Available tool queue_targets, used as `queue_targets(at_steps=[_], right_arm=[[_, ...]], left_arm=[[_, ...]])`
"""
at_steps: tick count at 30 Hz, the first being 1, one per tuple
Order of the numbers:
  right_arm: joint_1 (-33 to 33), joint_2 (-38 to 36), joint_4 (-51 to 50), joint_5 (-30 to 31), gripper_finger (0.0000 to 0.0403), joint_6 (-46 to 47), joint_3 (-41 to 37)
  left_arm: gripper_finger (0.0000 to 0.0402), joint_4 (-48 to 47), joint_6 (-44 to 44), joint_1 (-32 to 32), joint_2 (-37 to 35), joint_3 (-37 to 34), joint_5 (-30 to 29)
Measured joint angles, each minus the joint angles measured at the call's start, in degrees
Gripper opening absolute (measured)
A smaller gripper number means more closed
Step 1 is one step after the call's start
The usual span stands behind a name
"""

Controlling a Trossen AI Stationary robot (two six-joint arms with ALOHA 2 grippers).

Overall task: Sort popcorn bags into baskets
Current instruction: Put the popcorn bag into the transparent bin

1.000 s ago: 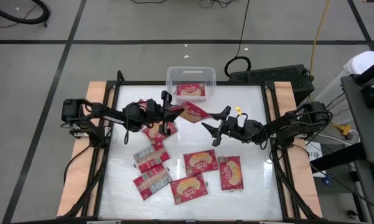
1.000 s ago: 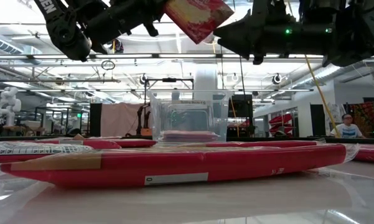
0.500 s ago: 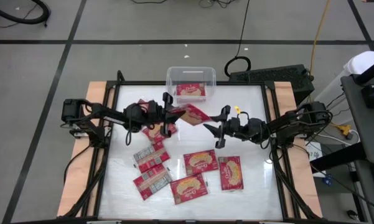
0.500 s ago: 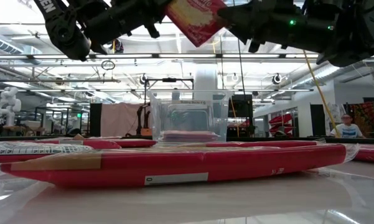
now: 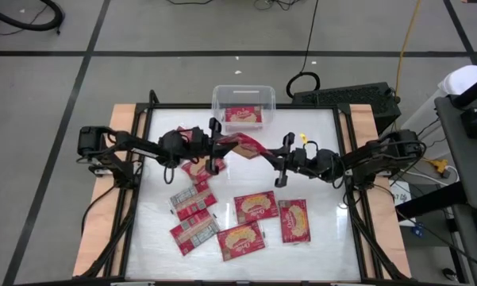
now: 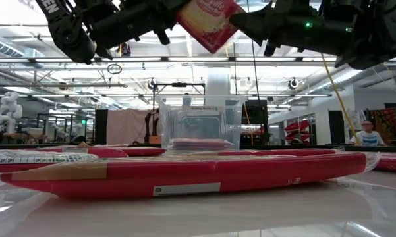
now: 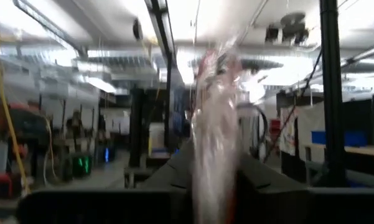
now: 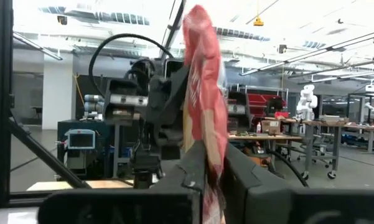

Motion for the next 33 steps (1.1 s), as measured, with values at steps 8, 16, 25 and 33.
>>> queue_targets(at_steps=[8, 16, 25, 33], right_arm=[[-0.11, -12.29, -21.09, 0.09, 0.0005, 2.23, -0.17], [-0.26, -21.11, -43.32, 1.12, 0.0002, 6.95, -0.2], [-0.5, -21.16, -50.5, 1.75, 0.0001, 8.87, -0.24], [-0.5, -19.86, -52.71, 1.77, 0.0001, 8.87, -0.24]], left_arm=[[0.0192, -21.0, -1.74, 2.64, -10.05, -0.05, 0.27], [0.0238, -39.37, 2.39, 3.92, -19.79, -0.05, 0.3], [0.0213, -58.19, 5.38, 4.61, -20.57, 3.74, 1.43], [0.0239, -74.4, 9.79, 4.48, -19.63, 9.23, 1.5]])
